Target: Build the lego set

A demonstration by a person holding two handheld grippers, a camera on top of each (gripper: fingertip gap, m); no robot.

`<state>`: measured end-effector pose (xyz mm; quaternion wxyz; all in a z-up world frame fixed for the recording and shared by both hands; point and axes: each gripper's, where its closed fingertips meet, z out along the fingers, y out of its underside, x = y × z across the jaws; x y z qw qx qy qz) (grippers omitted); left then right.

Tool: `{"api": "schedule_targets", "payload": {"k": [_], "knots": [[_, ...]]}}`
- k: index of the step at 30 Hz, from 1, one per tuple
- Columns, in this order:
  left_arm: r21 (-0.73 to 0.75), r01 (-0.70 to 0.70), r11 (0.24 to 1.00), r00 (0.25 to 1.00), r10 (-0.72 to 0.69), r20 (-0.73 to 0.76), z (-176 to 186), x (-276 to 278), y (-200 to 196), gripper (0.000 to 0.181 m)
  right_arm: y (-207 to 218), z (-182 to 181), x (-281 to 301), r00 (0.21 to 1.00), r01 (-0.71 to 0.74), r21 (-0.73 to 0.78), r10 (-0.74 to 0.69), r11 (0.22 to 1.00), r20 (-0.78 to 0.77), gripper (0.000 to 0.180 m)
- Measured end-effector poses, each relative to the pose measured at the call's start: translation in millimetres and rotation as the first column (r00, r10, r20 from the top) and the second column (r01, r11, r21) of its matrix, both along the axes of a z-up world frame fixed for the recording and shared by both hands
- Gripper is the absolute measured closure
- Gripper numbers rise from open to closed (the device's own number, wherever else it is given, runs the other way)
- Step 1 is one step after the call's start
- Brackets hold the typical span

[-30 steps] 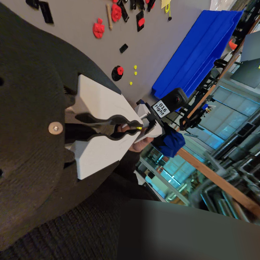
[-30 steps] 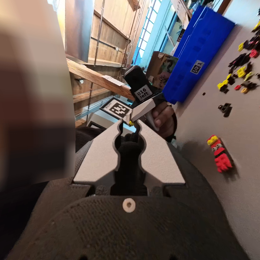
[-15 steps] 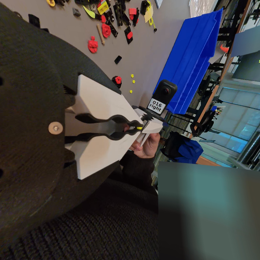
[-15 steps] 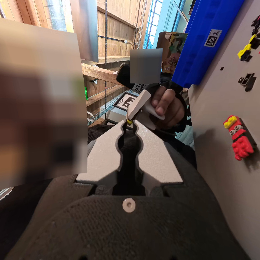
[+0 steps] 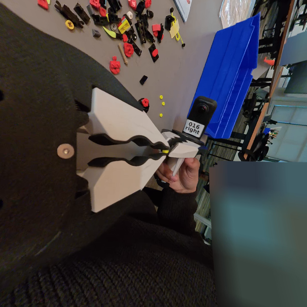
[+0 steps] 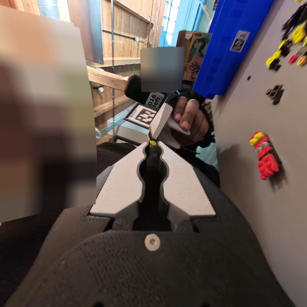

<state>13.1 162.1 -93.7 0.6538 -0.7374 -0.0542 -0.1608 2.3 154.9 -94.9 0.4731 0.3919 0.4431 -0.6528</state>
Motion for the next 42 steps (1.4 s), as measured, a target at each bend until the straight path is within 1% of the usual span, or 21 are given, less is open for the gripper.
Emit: {"api": "schedule_targets", "payload": {"k": [1,3,4,5,6,8,9,11,13,14,16,21,22,23,26,31,37,42], "knots": [[-0.001,-0.012,1.000,1.000,0.012,0.013,-1,-2,0,0.175,4,-1,-2,1.000,0.017,0.027,-0.017,0.999,-0.021,0.174],[-0.021,-0.050,0.999,0.998,0.051,0.048,-4,-11,0,0.165,15,-6,-9,0.992,0.090,0.134,-0.077,0.987,-0.096,0.174],[-0.033,-0.061,0.998,0.995,0.063,0.072,-7,-14,0,0.160,22,-12,-14,0.982,0.144,0.223,-0.111,0.964,-0.154,0.174],[-0.039,-0.061,0.997,0.993,0.064,0.097,-8,-16,0,0.157,31,-21,-20,0.964,0.211,0.332,-0.139,0.920,-0.228,0.174],[-0.041,-0.061,0.997,0.990,0.066,0.122,-8,-18,-1,0.156,43,-31,-28,0.937,0.288,0.447,-0.153,0.847,-0.314,0.174],[-0.033,-0.071,0.997,0.984,0.075,0.160,-7,-22,-2,0.156,72,-50,-41,0.871,0.433,0.636,-0.115,0.639,-0.478,0.174],[-0.029,-0.077,0.997,0.981,0.081,0.174,-7,-24,-2,0.156,84,-53,-48,0.842,0.491,0.682,-0.093,0.542,-0.532,0.174],[-0.050,-0.090,0.995,0.973,0.099,0.207,-12,-29,-2,0.156,99,-56,-52,0.802,0.550,0.720,-0.027,0.423,-0.597,0.173],[-0.059,-0.077,0.995,0.967,0.089,0.237,-14,-29,-2,0.155,120,-73,-56,0.795,0.575,0.776,0.048,0.258,-0.605,0.173],[-0.060,-0.078,0.995,0.965,0.090,0.246,-14,-30,-2,0.155,127,-82,-55,0.803,0.566,0.801,0.088,0.194,-0.589,0.173],[-0.050,-0.080,0.996,0.964,0.090,0.249,-12,-30,-2,0.156,135,-96,-53,0.821,0.537,0.835,0.157,0.117,-0.550,0.174],[-0.055,-0.072,0.996,0.963,0.083,0.255,-13,-29,-2,0.155,154,-117,-52,0.805,0.545,0.835,0.330,-0.082,-0.493,0.173],[-0.056,-0.072,0.996,0.963,0.084,0.255,-13,-29,-2,0.155,156,-122,-50,0.806,0.538,0.836,0.357,-0.108,-0.472,0.173],[-0.058,-0.072,0.996,0.963,0.084,0.255,-14,-29,-2,0.155,156,-124,-50,0.805,0.534,0.838,0.371,-0.115,-0.462,0.173],[-0.062,-0.067,0.996,0.962,0.081,0.261,-15,-28,-2,0.155,150,-122,-48,0.808,0.520,0.852,0.360,-0.064,-0.466,0.173],[-0.061,-0.073,0.995,0.961,0.086,0.264,-15,-30,-3,0.155,150,-125,-39,0.837,0.455,0.890,0.346,-0.011,-0.424,0.173],[-0.068,-0.073,0.995,0.959,0.089,0.268,-17,-30,-2,0.155,147,-125,-34,0.829,0.448,0.894,0.370,0.007,-0.419,0.173],[-0.075,-0.071,0.995,0.960,0.089,0.266,-18,-30,-2,0.155,147,-124,-30,0.830,0.439,0.898,0.374,0.020,-0.414,0.166]]}}
